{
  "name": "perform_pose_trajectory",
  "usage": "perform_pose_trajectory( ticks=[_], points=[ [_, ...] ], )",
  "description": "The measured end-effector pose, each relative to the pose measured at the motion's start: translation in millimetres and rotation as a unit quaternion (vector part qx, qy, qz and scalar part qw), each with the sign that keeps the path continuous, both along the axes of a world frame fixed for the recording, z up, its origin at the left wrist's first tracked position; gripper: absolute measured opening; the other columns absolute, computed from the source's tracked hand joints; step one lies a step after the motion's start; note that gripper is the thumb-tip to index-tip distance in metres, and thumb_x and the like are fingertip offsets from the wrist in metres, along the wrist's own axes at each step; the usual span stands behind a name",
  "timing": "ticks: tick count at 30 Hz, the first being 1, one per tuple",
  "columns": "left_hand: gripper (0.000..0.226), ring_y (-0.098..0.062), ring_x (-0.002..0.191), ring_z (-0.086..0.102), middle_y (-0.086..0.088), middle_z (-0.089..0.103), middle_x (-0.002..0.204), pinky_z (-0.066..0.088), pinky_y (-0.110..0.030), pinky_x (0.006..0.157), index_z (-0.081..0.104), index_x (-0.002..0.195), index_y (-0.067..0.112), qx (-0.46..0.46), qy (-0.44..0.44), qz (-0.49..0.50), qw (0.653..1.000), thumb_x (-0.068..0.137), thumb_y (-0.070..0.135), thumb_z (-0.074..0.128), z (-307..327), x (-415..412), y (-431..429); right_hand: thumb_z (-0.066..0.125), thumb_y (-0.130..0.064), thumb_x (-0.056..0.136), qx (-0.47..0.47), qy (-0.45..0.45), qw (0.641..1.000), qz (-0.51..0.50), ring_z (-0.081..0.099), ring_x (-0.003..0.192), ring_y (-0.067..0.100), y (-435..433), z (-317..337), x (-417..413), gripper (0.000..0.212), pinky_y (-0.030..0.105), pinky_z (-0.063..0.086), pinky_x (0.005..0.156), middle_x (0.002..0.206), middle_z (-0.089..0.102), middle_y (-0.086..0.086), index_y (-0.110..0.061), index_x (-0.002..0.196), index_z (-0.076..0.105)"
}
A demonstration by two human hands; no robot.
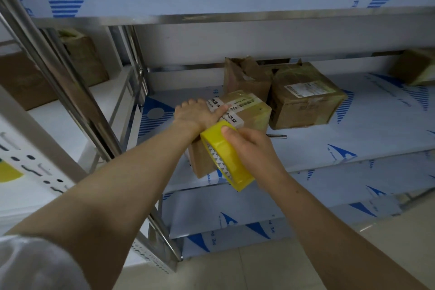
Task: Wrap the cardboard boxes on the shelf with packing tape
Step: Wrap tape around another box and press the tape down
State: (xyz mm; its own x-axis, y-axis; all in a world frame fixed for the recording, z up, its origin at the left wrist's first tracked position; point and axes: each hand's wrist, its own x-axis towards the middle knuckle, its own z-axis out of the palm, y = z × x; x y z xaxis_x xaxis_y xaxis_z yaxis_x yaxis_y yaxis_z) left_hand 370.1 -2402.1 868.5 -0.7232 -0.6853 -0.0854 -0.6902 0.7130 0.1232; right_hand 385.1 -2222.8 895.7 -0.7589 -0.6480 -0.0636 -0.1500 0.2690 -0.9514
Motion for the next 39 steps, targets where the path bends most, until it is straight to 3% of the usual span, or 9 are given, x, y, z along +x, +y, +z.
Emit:
perform_pose_trajectory(
  ticks=[5, 12, 17, 21, 24, 29, 33, 37, 39],
  points=[
    [0.112, -0.034, 0.142, 0.018, -0.017, 0.022, 0.154, 0.013, -0.046, 0.115, 0.008, 0.151, 0.007, 0.01, -0.024, 0.001, 1.0, 0.075, 0.088, 0.016, -2.2, -2.3, 4.3, 0.054, -0.037, 0.093, -0.005, -0.001, 1.0, 0.004, 0.047, 0.067, 0.014, 3.9, -4.9, -3.6, 0.05, 0.027, 0.036, 0.062, 0.073, 0.05, 0.009, 0.013, 0.091, 0.058],
    [0.088, -0.028, 0.107, 0.055, -0.013, 0.06, 0.12, 0.042, -0.036, 0.082, 0.06, 0.113, 0.014, 0.019, -0.012, -0.012, 1.0, 0.08, 0.083, 0.017, 7.2, -3.9, -14.0, 0.054, -0.035, 0.094, -0.011, -0.011, 1.0, -0.007, 0.047, 0.06, 0.008, 4.0, -13.7, -5.8, 0.044, 0.023, 0.039, 0.06, 0.066, 0.051, 0.002, 0.006, 0.081, 0.061],
    [0.062, -0.028, 0.092, 0.056, -0.015, 0.063, 0.109, 0.041, -0.032, 0.074, 0.06, 0.094, 0.011, 0.009, 0.041, 0.04, 0.998, 0.098, 0.058, 0.02, 0.6, -6.6, -32.3, 0.055, -0.033, 0.093, -0.043, -0.023, 0.999, -0.02, 0.046, 0.069, 0.017, -0.4, -21.9, -11.1, 0.048, 0.028, 0.038, 0.066, 0.072, 0.047, 0.01, 0.014, 0.088, 0.056],
    [0.07, -0.028, 0.105, 0.056, -0.009, 0.058, 0.113, 0.042, -0.036, 0.095, 0.06, 0.116, 0.01, 0.195, 0.05, 0.033, 0.979, 0.093, 0.067, 0.026, 10.1, 3.0, -49.1, 0.055, -0.033, 0.093, -0.051, -0.015, 0.998, -0.017, 0.042, 0.06, 0.011, 1.1, -27.1, -11.5, 0.046, 0.026, 0.035, 0.06, 0.06, 0.043, 0.001, 0.007, 0.069, 0.052],
    [0.07, -0.023, 0.095, 0.062, -0.01, 0.064, 0.107, 0.048, -0.034, 0.091, 0.066, 0.094, 0.011, 0.287, 0.089, 0.047, 0.953, 0.08, 0.076, 0.042, 0.0, 22.5, -59.3, 0.056, -0.036, 0.093, -0.055, -0.008, 0.998, -0.014, 0.039, 0.055, 0.008, 3.0, -30.7, -10.0, 0.046, 0.024, 0.034, 0.057, 0.053, 0.04, -0.006, -0.002, 0.063, 0.049],
    [0.073, -0.024, 0.085, 0.056, -0.014, 0.062, 0.099, 0.042, -0.031, 0.078, 0.064, 0.097, 0.006, 0.123, 0.005, 0.015, 0.992, 0.089, 0.07, 0.028, 5.8, 12.5, -54.2, 0.052, -0.051, 0.08, -0.069, -0.001, 0.998, -0.008, 0.05, 0.067, 0.017, -1.1, -26.5, -9.6, 0.062, 0.041, 0.048, 0.068, 0.077, 0.057, 0.027, 0.01, 0.087, 0.06],
    [0.062, -0.031, 0.112, 0.054, -0.016, 0.059, 0.123, 0.039, -0.036, 0.088, 0.057, 0.119, 0.011, 0.047, 0.062, 0.005, 0.997, 0.099, 0.056, 0.019, -0.1, 12.1, -31.2, 0.054, -0.033, 0.094, -0.051, 0.0, 0.999, -0.012, 0.046, 0.063, 0.013, 0.6, -28.0, -11.8, 0.04, 0.031, 0.04, 0.065, 0.063, 0.049, 0.005, 0.002, 0.076, 0.06],
    [0.112, -0.035, 0.139, 0.027, -0.016, 0.03, 0.152, 0.017, -0.05, 0.112, 0.016, 0.151, 0.011, 0.083, -0.02, 0.044, 0.995, 0.071, 0.09, 0.017, 6.3, 11.4, -10.6, 0.053, -0.033, 0.095, -0.049, -0.019, 0.999, -0.009, 0.053, 0.07, 0.015, 3.0, -29.8, -11.6, 0.033, 0.031, 0.044, 0.07, 0.068, 0.057, 0.001, -0.008, 0.075, 0.063],
    [0.104, -0.035, 0.13, 0.039, -0.018, 0.041, 0.142, 0.03, -0.046, 0.106, 0.032, 0.144, 0.008, 0.017, 0.005, 0.044, 0.999, 0.076, 0.086, 0.022, 0.8, 12.4, -3.5, 0.053, -0.032, 0.095, -0.039, -0.025, 0.999, -0.01, 0.051, 0.067, 0.011, 3.2, -28.2, -10.8, 0.033, 0.028, 0.042, 0.067, 0.061, 0.057, -0.011, -0.011, 0.072, 0.063]
  ],
)
